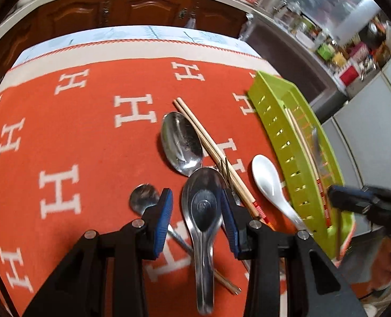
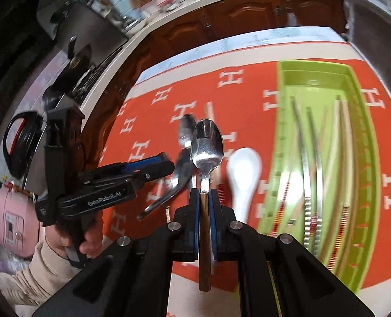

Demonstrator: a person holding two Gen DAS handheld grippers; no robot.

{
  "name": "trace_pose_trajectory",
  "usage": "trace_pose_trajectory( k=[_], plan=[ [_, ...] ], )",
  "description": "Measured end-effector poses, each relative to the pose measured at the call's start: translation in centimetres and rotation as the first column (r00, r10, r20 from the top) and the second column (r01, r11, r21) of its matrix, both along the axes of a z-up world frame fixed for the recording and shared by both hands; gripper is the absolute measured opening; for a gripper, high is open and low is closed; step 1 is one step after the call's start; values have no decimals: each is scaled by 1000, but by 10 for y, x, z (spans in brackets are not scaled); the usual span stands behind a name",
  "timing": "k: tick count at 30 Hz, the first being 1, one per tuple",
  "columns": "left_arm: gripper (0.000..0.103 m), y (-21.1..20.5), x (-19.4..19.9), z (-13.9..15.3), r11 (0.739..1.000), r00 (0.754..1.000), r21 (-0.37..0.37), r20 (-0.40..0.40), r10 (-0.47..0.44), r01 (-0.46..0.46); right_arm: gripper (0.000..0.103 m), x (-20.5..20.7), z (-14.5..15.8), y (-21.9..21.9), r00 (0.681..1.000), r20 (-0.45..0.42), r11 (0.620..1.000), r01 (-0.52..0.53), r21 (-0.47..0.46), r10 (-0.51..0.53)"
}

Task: Organize utensils
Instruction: 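Carry both steel spoons into the green tray and open both tools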

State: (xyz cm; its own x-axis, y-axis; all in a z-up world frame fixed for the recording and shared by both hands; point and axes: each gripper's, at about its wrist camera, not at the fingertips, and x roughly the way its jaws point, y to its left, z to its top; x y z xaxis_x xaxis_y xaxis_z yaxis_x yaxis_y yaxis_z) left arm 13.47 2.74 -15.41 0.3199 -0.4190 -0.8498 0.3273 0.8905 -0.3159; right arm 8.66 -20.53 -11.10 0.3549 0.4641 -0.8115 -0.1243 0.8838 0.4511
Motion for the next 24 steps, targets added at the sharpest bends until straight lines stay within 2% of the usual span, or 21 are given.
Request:
trace_pose_trajectory(
  k=[2,4,9,12,18,24],
  plan=[
    [35,-4,2,-4,1000,1000,25,13,-11,11,6,1,2,-12,1000,2,1000,18,2,-19],
    [20,-6,4,-8,999,1000,25,9,-28,28,6,2,2,-22,999,2,999,36,6,-36],
    [20,-4,10,-13,999,999,2,-3,-40,40,6,1,-2,-33,999,-1,999,49,10,-49],
    [24,-3,13,-14,998,998,-3,-11,-55,55,6,-2,-6,-32,999,-3,999,48,8,-48],
    [41,-7,16,-13,989,990,-45,-8,-140,140,6,0,-10,-24,998,-7,998,57,16,-57],
    [40,-13,11,-12,978,978,-20,27,-209,209,6,-2,-14,-26,998,-18,998,59,6,-59]
  ],
)
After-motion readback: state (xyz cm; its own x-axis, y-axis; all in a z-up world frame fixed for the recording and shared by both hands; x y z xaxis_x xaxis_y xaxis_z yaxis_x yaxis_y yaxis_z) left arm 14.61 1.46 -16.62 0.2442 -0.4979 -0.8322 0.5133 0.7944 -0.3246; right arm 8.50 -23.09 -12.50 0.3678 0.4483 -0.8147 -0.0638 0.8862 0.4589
